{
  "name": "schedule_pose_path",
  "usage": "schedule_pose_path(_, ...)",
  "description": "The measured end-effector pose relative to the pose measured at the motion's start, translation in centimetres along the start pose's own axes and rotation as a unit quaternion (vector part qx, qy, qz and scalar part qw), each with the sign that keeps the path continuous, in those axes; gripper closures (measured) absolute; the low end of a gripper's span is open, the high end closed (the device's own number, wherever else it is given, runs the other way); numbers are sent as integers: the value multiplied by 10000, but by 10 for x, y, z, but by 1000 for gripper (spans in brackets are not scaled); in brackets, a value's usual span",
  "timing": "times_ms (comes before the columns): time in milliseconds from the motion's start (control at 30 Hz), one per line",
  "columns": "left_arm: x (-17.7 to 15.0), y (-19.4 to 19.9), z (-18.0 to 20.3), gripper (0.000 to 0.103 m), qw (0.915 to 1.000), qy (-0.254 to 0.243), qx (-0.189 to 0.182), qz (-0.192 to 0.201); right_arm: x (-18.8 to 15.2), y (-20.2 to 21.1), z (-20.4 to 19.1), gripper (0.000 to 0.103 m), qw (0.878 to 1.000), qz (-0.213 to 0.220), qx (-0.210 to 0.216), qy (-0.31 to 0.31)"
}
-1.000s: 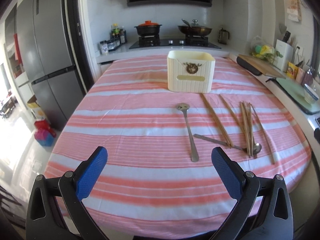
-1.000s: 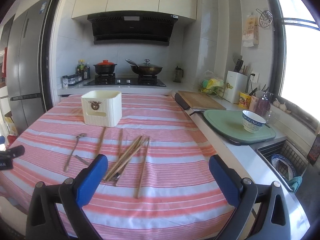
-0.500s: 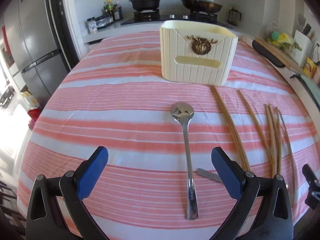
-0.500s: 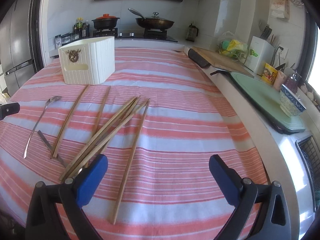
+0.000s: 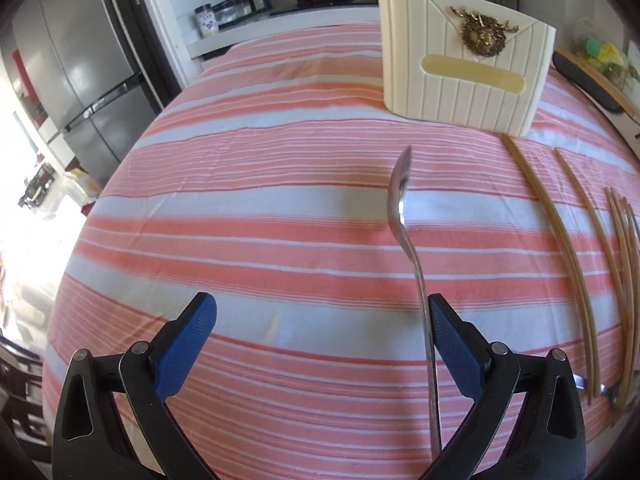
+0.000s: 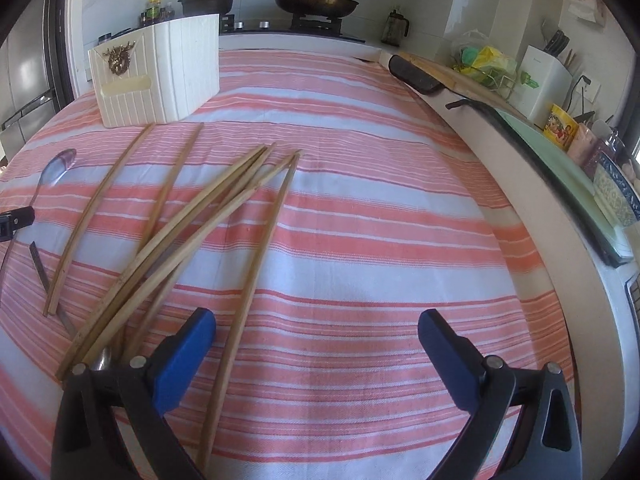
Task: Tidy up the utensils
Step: 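Lower the left gripper to the steel spoon and close on its handle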
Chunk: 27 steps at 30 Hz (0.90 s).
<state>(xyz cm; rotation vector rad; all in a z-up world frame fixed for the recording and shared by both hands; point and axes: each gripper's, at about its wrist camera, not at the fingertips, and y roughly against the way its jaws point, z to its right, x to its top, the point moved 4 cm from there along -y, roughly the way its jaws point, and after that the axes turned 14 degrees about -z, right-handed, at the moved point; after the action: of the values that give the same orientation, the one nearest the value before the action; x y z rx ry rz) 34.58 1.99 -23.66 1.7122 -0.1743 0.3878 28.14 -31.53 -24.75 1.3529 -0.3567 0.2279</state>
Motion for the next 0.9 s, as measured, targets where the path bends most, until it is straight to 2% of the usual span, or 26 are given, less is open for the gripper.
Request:
schedule_pose_path(133, -3, -4, -13, 0, 9999, 110, -28, -56, 3, -1, 0, 0, 10000, -5, -56, 48)
schedule_pose_path(367, -19, -3, -18, 1, 9992, 204, -339, -109, -1, 0, 9, 0, 9999, -46, -122, 67)
schedule_pose_path(467, -25, -2, -14, 0, 9999, 55, -148, -26, -4, -1, 18, 0, 10000, -65, -70, -7)
schedule_pose_path(733, -33, 1, -60, 0, 9998, 141, 83, -83, -1, -6, 35, 1, 9979, -579, 293, 4)
schedule_pose_path(900, -19, -4, -61, 0, 9977, -348, -437, -386, 6, -7, 33, 4, 9946, -920, 376, 309)
